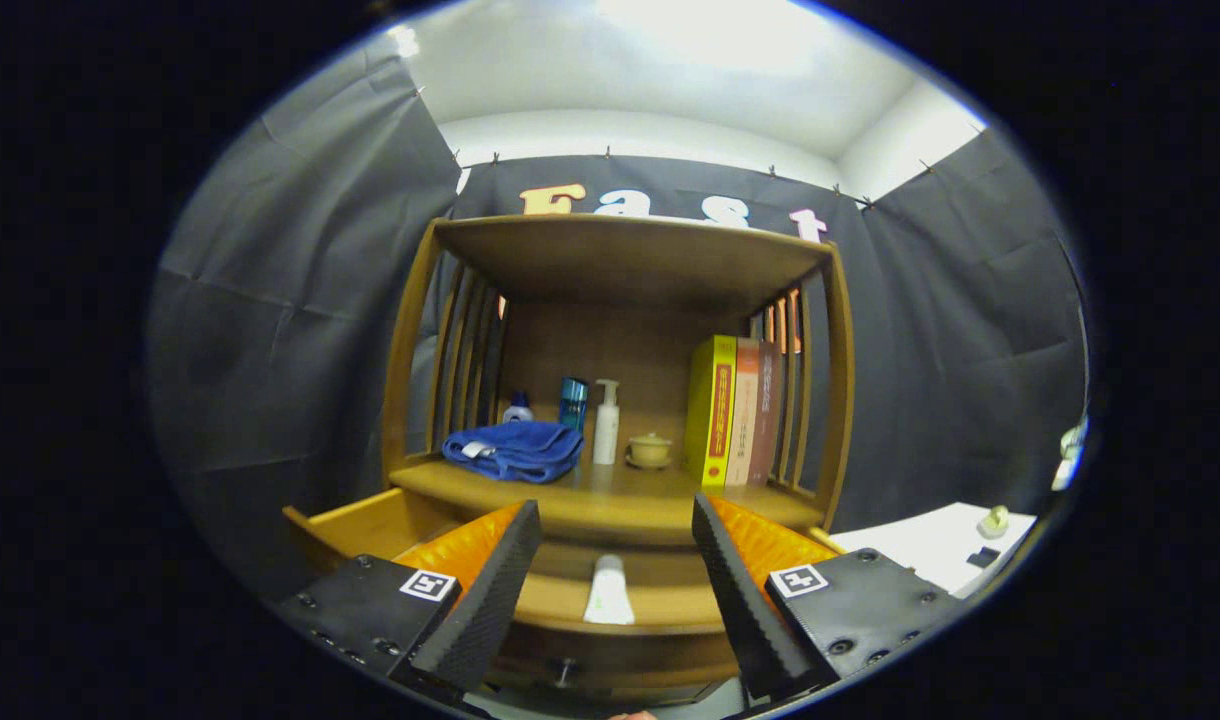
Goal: Pull open the drawer, take out the items inside it, and place them on the countertop above the cabinet.
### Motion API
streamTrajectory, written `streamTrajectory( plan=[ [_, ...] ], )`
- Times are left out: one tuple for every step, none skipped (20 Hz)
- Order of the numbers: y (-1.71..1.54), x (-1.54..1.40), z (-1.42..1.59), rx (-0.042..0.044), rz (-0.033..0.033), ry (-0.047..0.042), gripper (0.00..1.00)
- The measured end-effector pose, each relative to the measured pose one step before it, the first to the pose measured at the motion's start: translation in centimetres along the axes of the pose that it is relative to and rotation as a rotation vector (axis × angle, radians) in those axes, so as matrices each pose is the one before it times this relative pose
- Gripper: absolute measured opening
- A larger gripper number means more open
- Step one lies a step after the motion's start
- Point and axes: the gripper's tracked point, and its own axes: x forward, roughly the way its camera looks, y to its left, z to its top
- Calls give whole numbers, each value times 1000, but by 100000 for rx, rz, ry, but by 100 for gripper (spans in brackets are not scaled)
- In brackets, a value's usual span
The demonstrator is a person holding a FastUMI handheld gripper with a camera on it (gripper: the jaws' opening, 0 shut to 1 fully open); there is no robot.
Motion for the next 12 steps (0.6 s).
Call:
streamTrajectory(
  plan=[
    [99,1695,1463,-112,2743,2104,99],
    [106,1330,829,-986,2630,4337,99],
    [34,1307,299,-1989,2552,5776,99],
    [151,1156,14,-2356,2435,5645,99],
    [238,1455,-250,-2360,1710,6382,99],
    [353,1427,-674,-1723,1944,6885,99],
    [369,1399,-1099,-548,1975,7288,99],
    [478,1398,-1192,-342,2189,7758,99],
    [292,1428,-1437,21,1747,7694,99],
    [369,1262,-1449,819,1531,6970,99],
    [343,1217,-1357,1841,1497,6688,99],
    [188,1115,-1233,2745,1703,6123,99]
  ],
)
